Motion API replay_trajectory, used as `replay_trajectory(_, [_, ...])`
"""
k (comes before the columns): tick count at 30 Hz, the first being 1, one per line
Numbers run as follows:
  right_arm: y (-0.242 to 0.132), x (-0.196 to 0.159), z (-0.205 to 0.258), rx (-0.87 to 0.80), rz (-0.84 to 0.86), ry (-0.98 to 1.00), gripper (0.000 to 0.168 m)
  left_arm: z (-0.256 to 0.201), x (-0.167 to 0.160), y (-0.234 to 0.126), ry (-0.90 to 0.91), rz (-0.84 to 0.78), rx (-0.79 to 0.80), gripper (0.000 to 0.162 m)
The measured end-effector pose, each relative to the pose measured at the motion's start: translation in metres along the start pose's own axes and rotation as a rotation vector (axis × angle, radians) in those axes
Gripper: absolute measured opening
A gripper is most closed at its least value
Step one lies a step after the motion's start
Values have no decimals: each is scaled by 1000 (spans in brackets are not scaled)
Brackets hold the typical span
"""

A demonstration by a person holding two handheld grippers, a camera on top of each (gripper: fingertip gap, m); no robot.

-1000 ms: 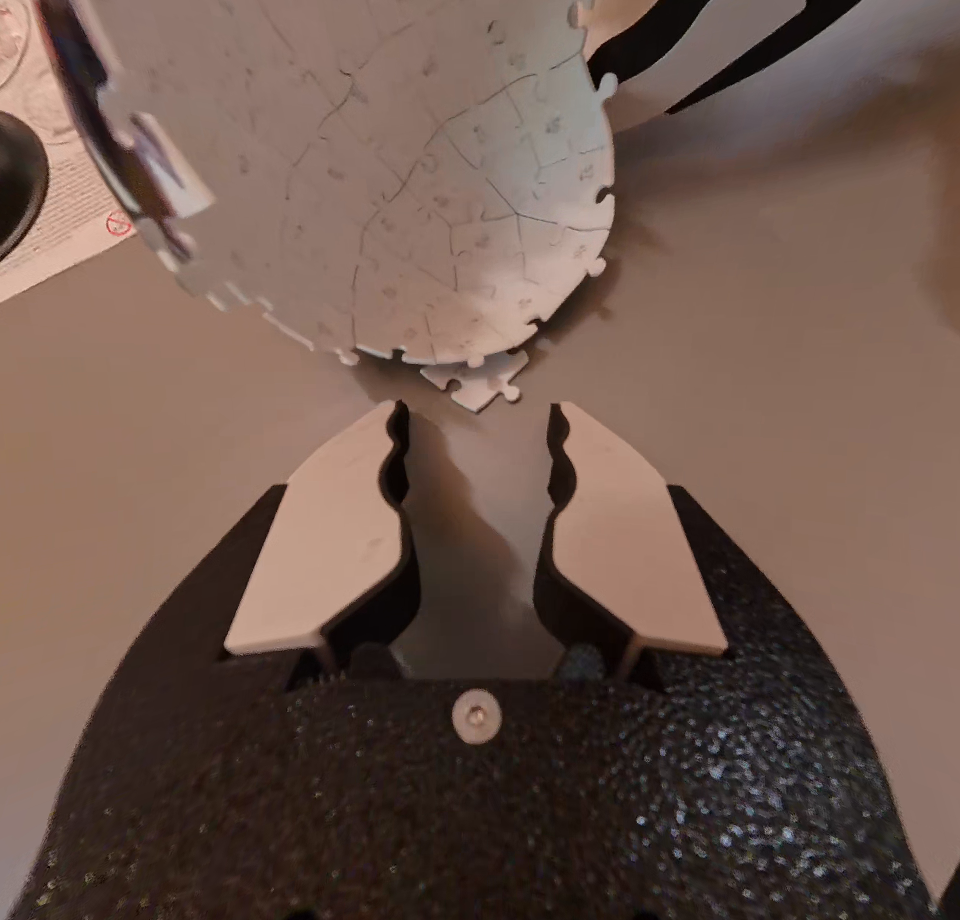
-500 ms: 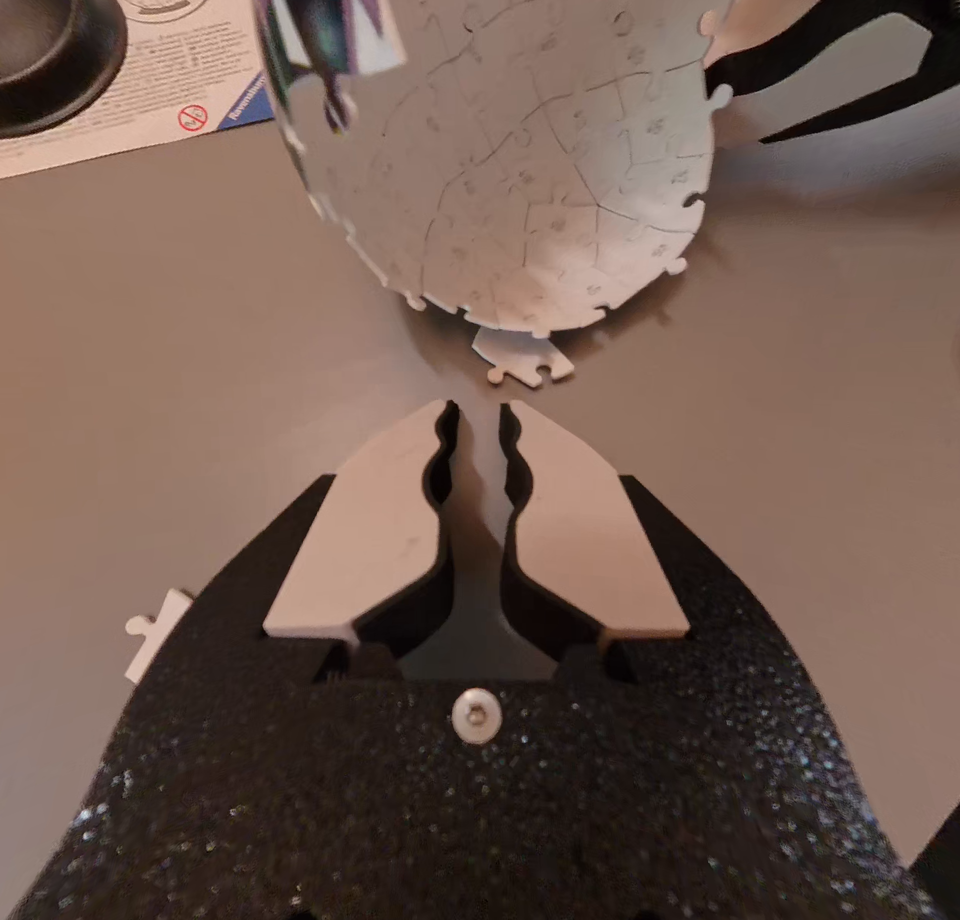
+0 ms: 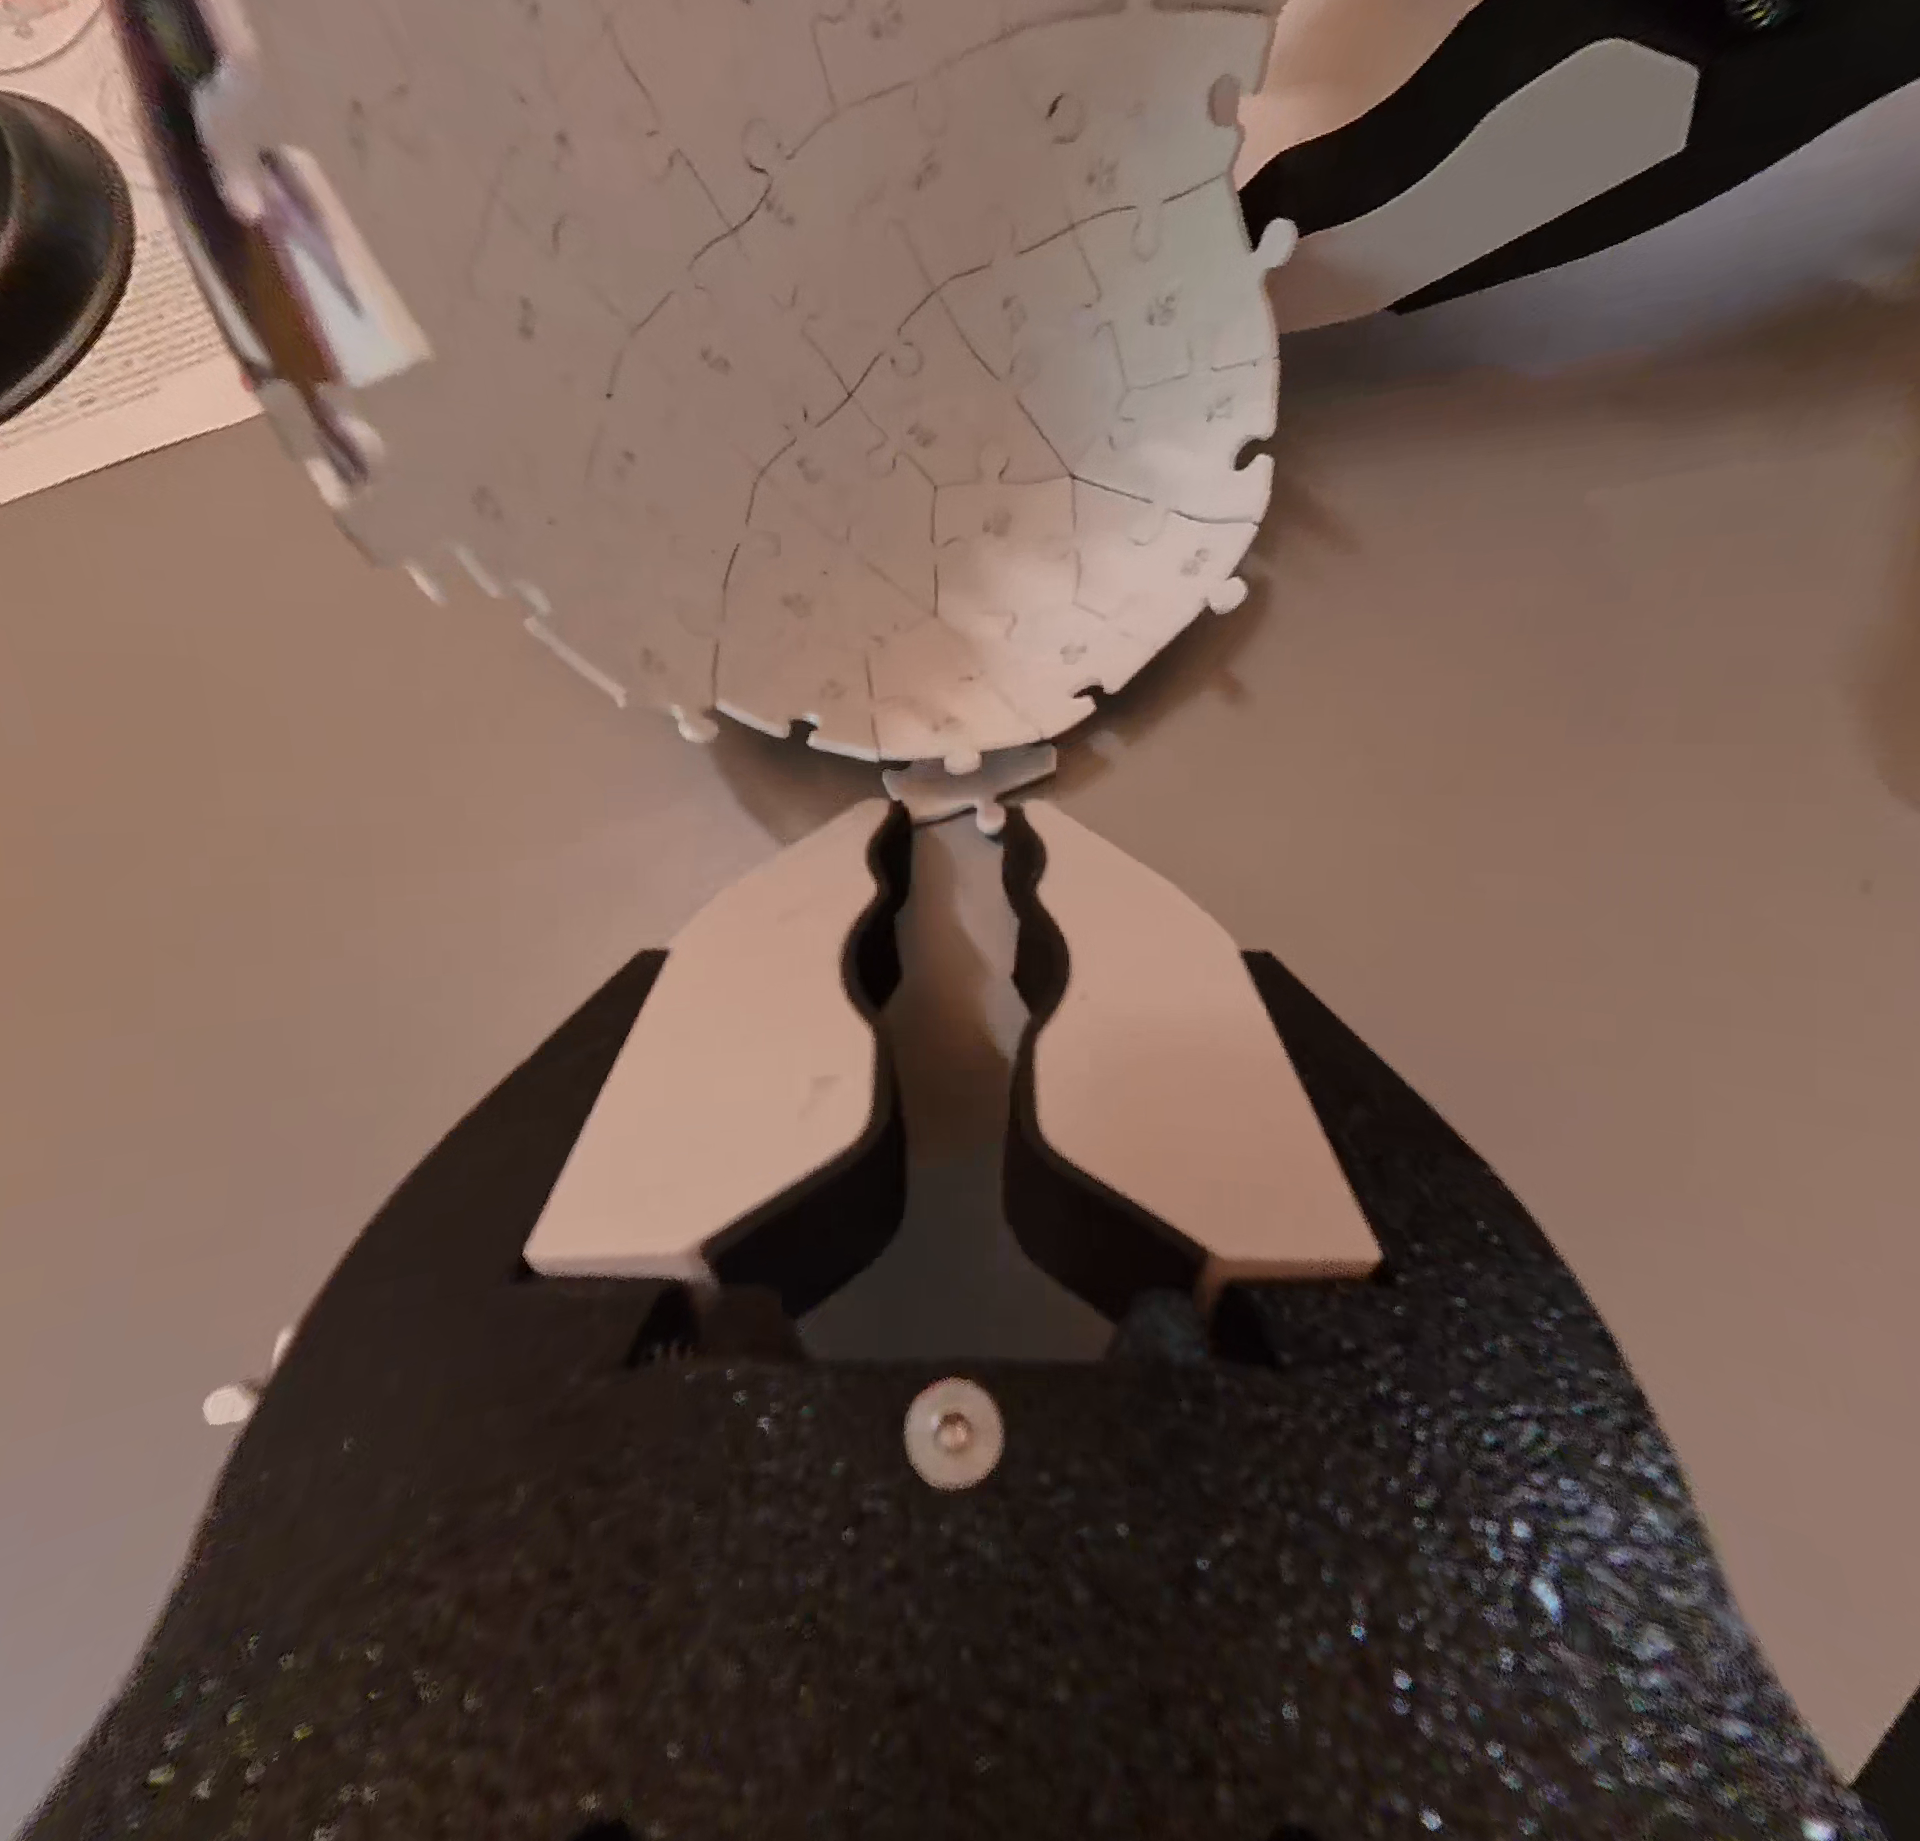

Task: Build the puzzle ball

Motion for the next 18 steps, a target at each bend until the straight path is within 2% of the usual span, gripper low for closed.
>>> replay_trajectory(1, [0, 0, 0, 0, 1, -2, 109, 1, -1, 0, -12, 0, 3, 17])
replay_trajectory(3, [0, 0, 0, -1, 2, -4, 108, 2, -3, -2, -34, 4, 12, 4])
replay_trajectory(11, [0, -4, 1, 2, 10, 4, 107, -2, -19, -19, -43, 52, -3, 4])
replay_trajectory(18, [0, -4, 1, -1, 8, 8, 106, -3, -36, -36, -225, 51, 98, 4])
Point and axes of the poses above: each gripper's, where its closed fingertips meet, y out along the fingers, x out of its top, z = x × y across the jaws, the point moved 6 cm from there along -y, back along the fingers, and after that the axes turned 14 degrees about -y, right-handed, at the moved point
